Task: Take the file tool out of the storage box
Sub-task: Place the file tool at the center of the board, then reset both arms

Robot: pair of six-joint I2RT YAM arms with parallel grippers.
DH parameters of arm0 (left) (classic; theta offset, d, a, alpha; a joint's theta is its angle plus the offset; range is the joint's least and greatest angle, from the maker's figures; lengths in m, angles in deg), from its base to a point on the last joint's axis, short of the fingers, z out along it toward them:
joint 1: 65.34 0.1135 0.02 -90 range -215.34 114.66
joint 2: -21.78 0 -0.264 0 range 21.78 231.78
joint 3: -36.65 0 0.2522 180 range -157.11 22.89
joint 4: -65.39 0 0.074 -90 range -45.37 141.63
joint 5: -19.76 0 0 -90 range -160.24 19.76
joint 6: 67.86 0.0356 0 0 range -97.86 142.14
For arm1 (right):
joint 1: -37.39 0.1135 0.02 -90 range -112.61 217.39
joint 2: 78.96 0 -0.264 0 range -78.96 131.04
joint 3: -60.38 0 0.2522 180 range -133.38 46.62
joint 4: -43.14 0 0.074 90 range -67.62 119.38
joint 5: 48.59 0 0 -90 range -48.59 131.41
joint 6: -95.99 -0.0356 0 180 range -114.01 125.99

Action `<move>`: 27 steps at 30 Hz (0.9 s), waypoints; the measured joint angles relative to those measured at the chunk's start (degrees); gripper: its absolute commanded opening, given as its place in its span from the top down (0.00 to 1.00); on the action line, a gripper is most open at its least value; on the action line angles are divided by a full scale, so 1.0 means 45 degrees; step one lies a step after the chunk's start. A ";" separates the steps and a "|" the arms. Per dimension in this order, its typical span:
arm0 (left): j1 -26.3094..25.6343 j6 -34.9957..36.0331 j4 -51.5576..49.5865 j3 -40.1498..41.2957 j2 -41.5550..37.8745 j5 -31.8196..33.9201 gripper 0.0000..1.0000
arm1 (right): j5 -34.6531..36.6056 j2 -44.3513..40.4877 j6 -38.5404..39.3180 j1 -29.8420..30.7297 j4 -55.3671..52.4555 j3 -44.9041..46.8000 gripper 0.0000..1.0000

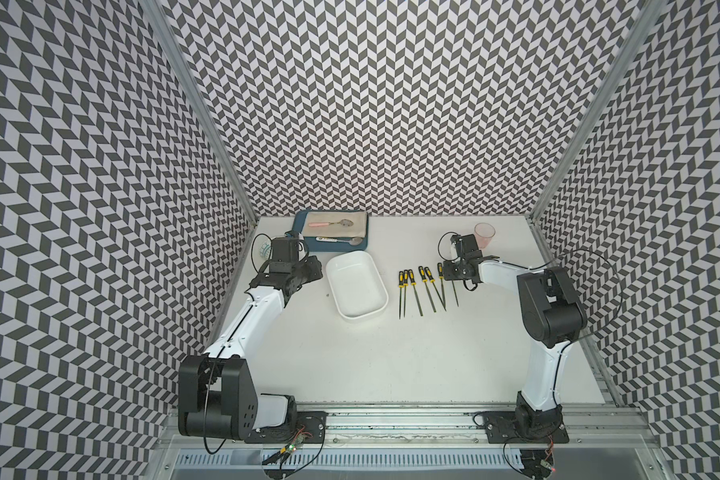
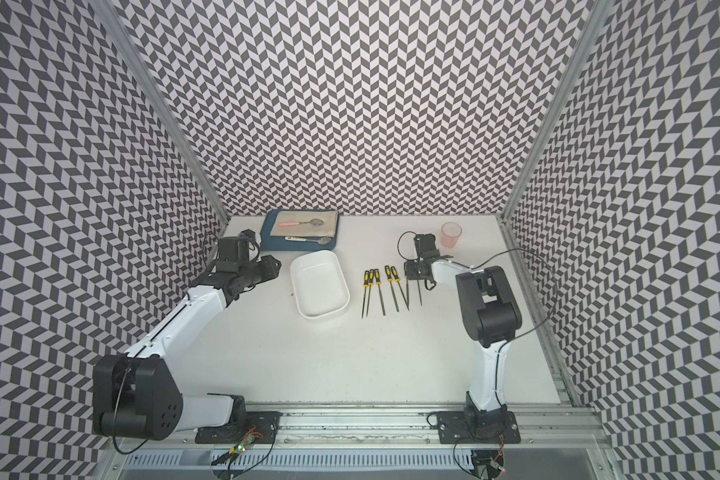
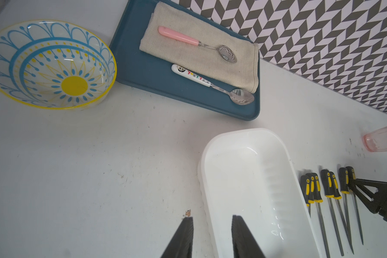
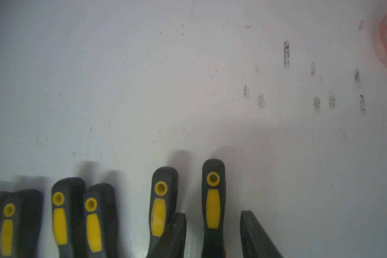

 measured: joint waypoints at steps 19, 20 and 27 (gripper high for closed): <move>0.0000 -0.0044 0.1501 -0.0597 -0.1166 0.2244 0.22 | 0.0078 -0.5425 0.0102 0.0000 -0.0374 0.0005 0.00; 0.0000 -0.0058 0.1957 -0.0452 -0.1370 0.2482 0.20 | 0.0107 -0.5911 0.0112 0.0000 -0.0262 0.0053 0.00; 0.0092 0.0646 0.5493 0.2322 -0.2171 0.4546 0.07 | 0.0967 -0.9962 0.0253 -0.0423 0.1554 0.2093 0.00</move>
